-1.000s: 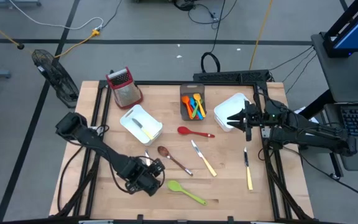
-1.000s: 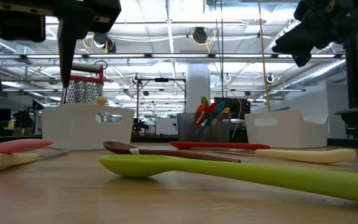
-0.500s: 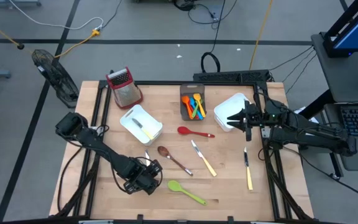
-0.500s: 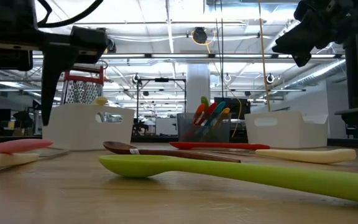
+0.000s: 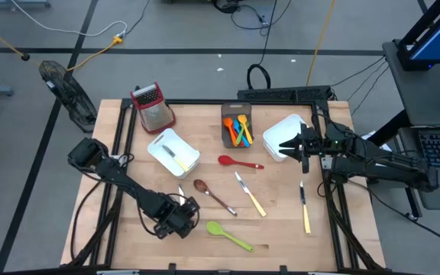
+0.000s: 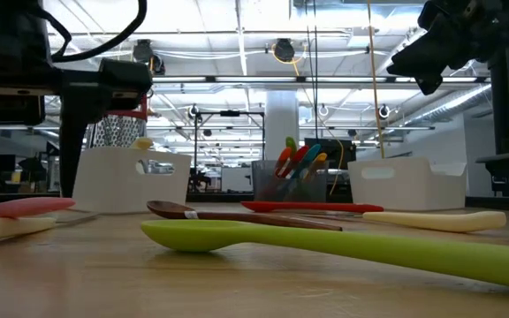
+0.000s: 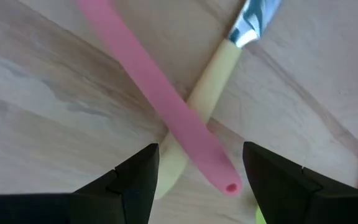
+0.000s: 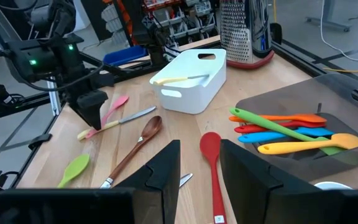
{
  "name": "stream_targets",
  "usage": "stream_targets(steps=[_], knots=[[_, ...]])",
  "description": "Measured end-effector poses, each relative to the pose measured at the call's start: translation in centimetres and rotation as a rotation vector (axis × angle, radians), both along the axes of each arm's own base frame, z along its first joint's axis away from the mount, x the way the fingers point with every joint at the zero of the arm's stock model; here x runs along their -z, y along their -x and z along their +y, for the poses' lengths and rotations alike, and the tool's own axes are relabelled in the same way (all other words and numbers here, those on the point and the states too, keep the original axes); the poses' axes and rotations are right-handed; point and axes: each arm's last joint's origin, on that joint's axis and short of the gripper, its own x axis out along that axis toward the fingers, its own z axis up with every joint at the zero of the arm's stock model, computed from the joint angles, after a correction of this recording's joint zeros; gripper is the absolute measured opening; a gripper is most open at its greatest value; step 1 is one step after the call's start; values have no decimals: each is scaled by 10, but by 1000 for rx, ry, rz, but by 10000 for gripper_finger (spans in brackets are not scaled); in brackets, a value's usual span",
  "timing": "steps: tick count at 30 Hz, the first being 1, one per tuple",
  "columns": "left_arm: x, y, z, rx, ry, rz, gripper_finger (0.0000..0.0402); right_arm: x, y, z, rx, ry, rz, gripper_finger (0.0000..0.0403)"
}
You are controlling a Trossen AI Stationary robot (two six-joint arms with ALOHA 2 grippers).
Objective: Pick & Place Kitchen Items
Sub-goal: Put the pink spatula into the black bin
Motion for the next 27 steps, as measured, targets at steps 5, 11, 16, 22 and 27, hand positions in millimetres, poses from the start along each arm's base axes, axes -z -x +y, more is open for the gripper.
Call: stream_targets(steps=[5, 11, 16, 22, 27], knots=[[3, 1, 1, 2, -2, 0, 239, 0, 0, 0, 0, 0, 0, 105], [11, 3, 4, 2, -3, -23, 239, 0, 0, 0, 1, 0, -1, 105], [12, 3, 5, 6, -11, -20, 239, 0, 0, 0, 1, 0, -1, 105], [12, 4, 4, 13, -15, -16, 239, 0, 0, 0, 2, 1, -1, 105], [12, 6, 4, 29, -23, -10, 239, 0, 0, 0, 4, 1, 0, 105]])
